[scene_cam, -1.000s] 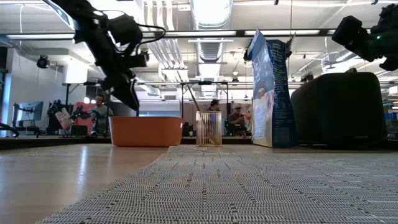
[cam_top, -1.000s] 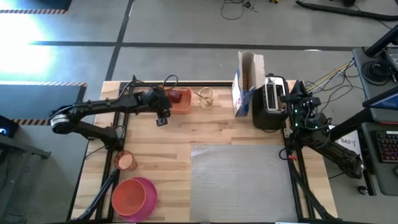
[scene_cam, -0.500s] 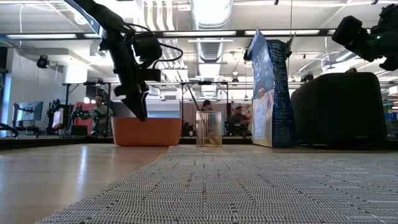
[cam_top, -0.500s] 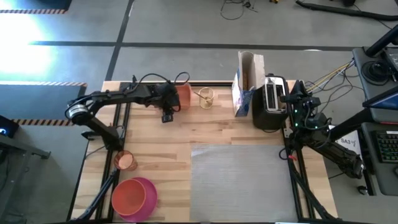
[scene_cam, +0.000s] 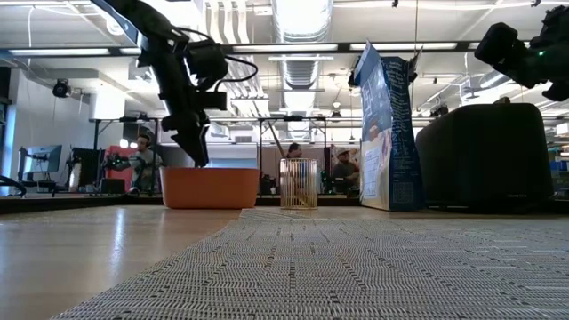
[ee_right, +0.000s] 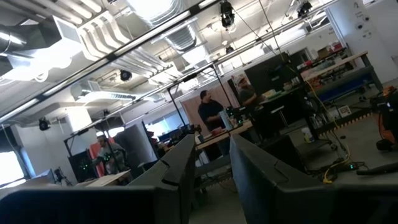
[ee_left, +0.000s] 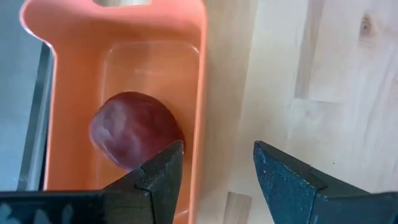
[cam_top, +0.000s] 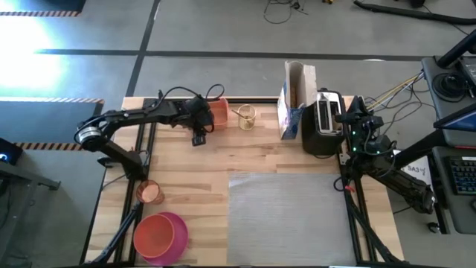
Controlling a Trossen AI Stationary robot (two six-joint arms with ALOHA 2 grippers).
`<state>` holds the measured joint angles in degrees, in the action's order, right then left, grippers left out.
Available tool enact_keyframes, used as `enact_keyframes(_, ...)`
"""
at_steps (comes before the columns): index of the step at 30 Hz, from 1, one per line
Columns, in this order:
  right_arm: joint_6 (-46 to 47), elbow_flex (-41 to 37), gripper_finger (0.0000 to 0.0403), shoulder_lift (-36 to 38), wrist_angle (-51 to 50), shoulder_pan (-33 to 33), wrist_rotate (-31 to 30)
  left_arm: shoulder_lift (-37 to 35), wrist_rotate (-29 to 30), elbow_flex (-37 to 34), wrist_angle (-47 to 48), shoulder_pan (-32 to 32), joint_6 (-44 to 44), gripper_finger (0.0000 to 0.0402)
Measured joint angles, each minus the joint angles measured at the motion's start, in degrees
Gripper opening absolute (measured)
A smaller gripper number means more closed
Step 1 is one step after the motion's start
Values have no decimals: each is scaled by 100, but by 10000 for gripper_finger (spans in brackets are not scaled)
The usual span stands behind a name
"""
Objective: Arrange a breakfast setting
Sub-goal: Put the orange bin on the gray table mat
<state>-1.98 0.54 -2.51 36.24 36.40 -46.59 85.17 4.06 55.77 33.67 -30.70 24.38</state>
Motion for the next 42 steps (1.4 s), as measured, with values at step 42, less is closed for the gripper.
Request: enact_keyframes(42,0,0,91,1,1,0,0,1,137,-682,-1041,-216,-579,26)
